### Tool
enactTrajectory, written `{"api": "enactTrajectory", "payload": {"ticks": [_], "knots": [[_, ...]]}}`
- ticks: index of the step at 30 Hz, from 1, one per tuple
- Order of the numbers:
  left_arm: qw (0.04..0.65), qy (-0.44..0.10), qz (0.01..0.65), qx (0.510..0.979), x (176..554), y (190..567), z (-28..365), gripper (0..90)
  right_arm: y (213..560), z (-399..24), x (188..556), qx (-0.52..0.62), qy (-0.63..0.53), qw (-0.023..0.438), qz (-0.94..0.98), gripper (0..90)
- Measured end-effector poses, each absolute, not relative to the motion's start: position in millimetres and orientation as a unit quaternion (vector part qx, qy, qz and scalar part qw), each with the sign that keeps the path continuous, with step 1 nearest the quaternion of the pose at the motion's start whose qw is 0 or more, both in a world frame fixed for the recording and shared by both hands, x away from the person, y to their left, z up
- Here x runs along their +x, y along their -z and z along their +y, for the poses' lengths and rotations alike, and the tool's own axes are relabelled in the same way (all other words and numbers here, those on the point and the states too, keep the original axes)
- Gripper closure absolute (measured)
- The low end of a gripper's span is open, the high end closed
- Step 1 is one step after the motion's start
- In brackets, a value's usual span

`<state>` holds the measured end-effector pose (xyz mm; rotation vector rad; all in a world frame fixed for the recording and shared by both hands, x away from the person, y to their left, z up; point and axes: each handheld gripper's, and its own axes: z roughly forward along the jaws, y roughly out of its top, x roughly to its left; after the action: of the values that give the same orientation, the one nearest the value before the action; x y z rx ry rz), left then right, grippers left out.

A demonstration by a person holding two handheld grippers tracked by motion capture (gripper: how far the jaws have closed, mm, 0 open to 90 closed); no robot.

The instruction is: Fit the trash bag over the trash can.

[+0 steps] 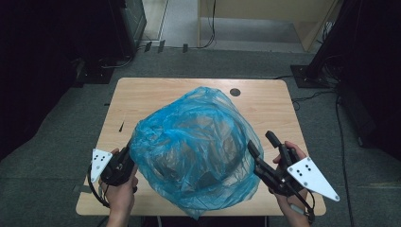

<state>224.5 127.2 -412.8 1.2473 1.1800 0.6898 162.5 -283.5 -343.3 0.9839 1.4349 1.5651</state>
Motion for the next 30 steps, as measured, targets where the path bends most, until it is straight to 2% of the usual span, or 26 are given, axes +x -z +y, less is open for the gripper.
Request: {"api": "enactTrajectory", "payload": {"ticks": [4, 5, 7, 8, 11, 21, 30], "knots": [[0.606, -0.300, 0.507, 0.534, 230.3, 407.0, 125.4, 90.0, 345.6, -280.9, 176.1, 0.406, -0.611, 0.379, 0.564, 62.6], [0.609, -0.300, 0.506, 0.532, 234.9, 404.3, 122.5, 90.0, 346.6, -279.5, 178.9, 0.409, -0.610, 0.376, 0.565, 69.4], [0.609, -0.300, 0.506, 0.532, 234.9, 404.3, 122.5, 90.0, 349.1, -275.7, 185.0, 0.417, -0.593, 0.388, 0.569, 69.4], [0.611, -0.301, 0.505, 0.531, 238.0, 403.5, 121.0, 90.0, 349.1, -275.7, 185.0, 0.417, -0.593, 0.388, 0.569, 79.8], [0.610, -0.297, 0.511, 0.528, 246.5, 403.6, 117.9, 90.0, 353.1, -271.5, 194.2, 0.429, -0.579, 0.392, 0.572, 88.8], [0.579, -0.274, 0.552, 0.534, 266.1, 431.5, 114.8, 90.0, 387.9, -254.5, 220.2, 0.461, -0.546, 0.397, 0.576, 90.0], [0.602, -0.288, 0.518, 0.535, 251.9, 429.3, 113.6, 90.0, 438.2, -271.9, 236.3, 0.526, -0.475, 0.395, 0.585, 90.0]]}}
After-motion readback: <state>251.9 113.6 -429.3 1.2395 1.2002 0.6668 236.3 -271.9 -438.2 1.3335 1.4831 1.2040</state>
